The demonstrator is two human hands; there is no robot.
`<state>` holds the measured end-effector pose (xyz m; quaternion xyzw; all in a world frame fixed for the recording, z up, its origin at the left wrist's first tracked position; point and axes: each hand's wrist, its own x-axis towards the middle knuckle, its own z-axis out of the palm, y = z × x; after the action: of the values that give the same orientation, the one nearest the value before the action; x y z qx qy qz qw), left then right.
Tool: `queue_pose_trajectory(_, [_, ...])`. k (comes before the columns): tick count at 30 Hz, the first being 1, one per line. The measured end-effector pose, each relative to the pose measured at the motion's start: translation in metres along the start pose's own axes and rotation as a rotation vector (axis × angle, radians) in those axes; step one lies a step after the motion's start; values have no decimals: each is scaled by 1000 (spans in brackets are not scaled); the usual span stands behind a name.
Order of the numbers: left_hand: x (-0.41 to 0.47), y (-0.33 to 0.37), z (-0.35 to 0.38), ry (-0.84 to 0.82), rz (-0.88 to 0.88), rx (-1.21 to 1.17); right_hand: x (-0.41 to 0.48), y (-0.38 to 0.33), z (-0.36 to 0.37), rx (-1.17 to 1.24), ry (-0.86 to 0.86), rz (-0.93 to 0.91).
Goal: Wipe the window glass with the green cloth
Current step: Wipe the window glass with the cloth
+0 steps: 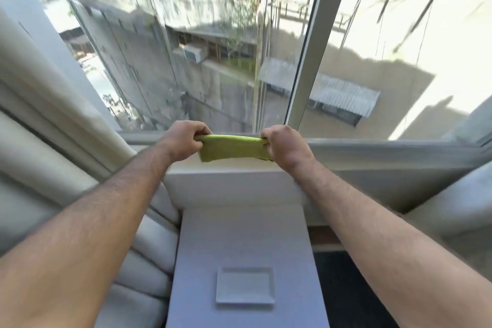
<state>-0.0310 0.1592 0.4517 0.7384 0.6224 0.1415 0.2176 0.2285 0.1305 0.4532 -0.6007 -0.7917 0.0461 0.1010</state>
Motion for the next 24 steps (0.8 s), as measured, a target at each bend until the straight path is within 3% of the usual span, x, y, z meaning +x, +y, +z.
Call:
queue_pose_trajectory(4, [-4,50,-101,200,40,-101,20,-18,-104,-30,181,-66])
queue_pose_trajectory(12, [-10,136,-271,657,175,-601,60,-52,-278,-68,564,-249])
queue_pose_trajectory(18, [-4,193,-354,944,243,-553,81,-75,-364,6,753,-327])
queue_pose_trajectory(24, [17,216,-421,1111,272,-256,113,-62,-411,-80,834,-406])
